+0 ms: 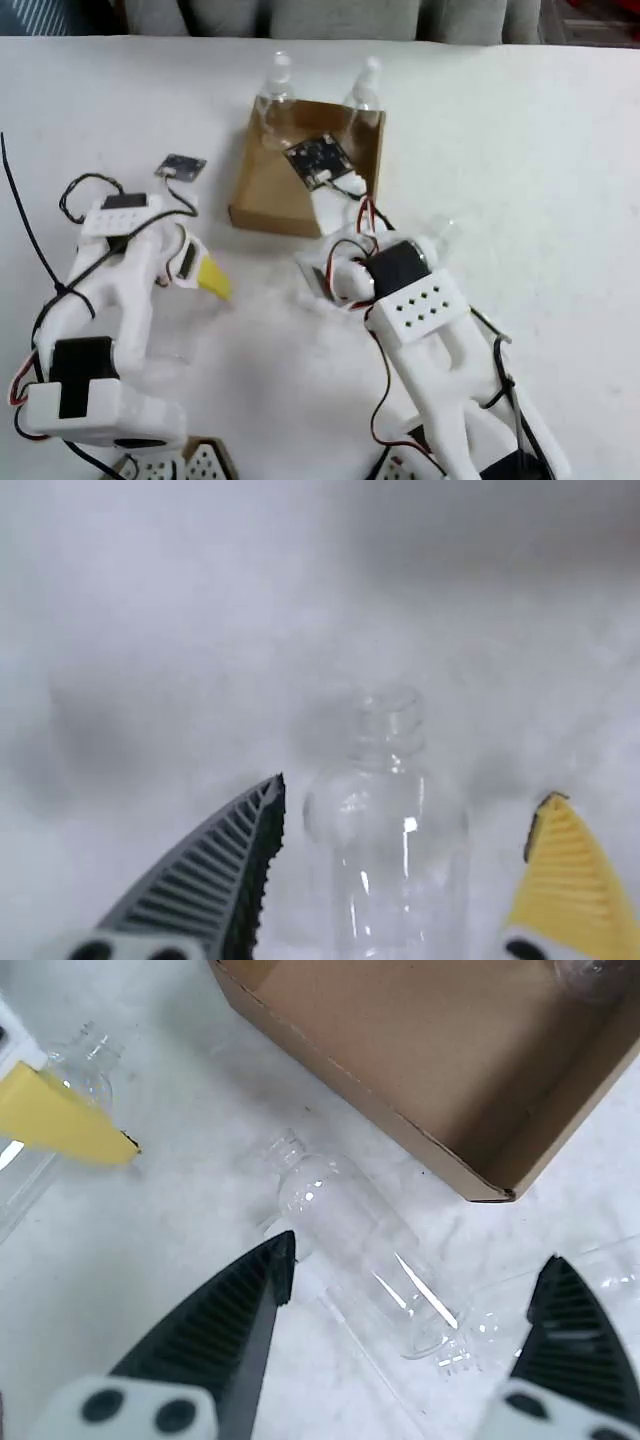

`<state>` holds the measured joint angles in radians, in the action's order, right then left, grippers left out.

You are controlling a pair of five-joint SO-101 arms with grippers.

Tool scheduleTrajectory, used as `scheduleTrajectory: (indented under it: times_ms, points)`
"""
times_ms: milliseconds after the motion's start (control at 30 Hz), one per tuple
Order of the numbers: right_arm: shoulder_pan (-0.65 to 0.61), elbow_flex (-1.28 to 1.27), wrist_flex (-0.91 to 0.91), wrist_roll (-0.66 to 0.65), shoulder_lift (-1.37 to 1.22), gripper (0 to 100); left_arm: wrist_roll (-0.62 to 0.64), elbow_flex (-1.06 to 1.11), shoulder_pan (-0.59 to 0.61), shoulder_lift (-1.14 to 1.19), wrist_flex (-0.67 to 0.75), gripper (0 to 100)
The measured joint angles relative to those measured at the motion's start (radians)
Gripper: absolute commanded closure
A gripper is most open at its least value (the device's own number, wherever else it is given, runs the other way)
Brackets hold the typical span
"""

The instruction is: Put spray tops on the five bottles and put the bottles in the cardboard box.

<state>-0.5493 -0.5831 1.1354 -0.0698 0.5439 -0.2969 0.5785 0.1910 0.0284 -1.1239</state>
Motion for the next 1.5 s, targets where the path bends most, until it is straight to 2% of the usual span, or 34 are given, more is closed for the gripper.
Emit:
scheduleTrajectory:
  times_ms: [200, 400, 700, 767, 867, 900, 967, 1133, 1400, 1500]
  points:
    - [0.0, 0.0, 0.0, 0.0, 0.0, 66.9, -0.026, 0.009, -0.002, 0.0, 0.032, 64]
    - [0.0, 0.0, 0.0, 0.0, 0.0, 66.9, -0.017, 0.009, -0.014, 0.057, 0.041, 73]
    - [0.0, 0.0, 0.0, 0.0, 0.0, 66.9, -0.015, -0.032, -0.023, 0.107, 0.02, 75]
    - [0.0, 0.0, 0.0, 0.0, 0.0, 66.9, -0.015, -0.032, -0.023, 0.107, 0.014, 81]
    - [0.0, 0.0, 0.0, 0.0, 0.0, 66.9, -0.015, -0.032, -0.023, 0.107, 0.014, 96]
    - [0.0, 0.0, 0.0, 0.0, 0.0, 66.9, -0.015, -0.032, -0.025, 0.109, 0.011, 99]
    - [0.0, 0.0, 0.0, 0.0, 0.0, 66.9, -0.041, -0.032, -0.026, 0.109, 0.009, 97]
    - [0.0, 0.0, 0.0, 0.0, 0.0, 66.9, -0.092, -0.041, -0.026, 0.11, -0.005, 98]
    - [0.023, 0.0, 0.002, 0.0, 0.009, 66.9, -0.092, -0.041, -0.026, 0.11, -0.011, 98]
    - [0.075, 0.0, 0.031, 0.0, 0.012, 66.9, -0.037, -0.041, -0.025, 0.083, -0.014, 98]
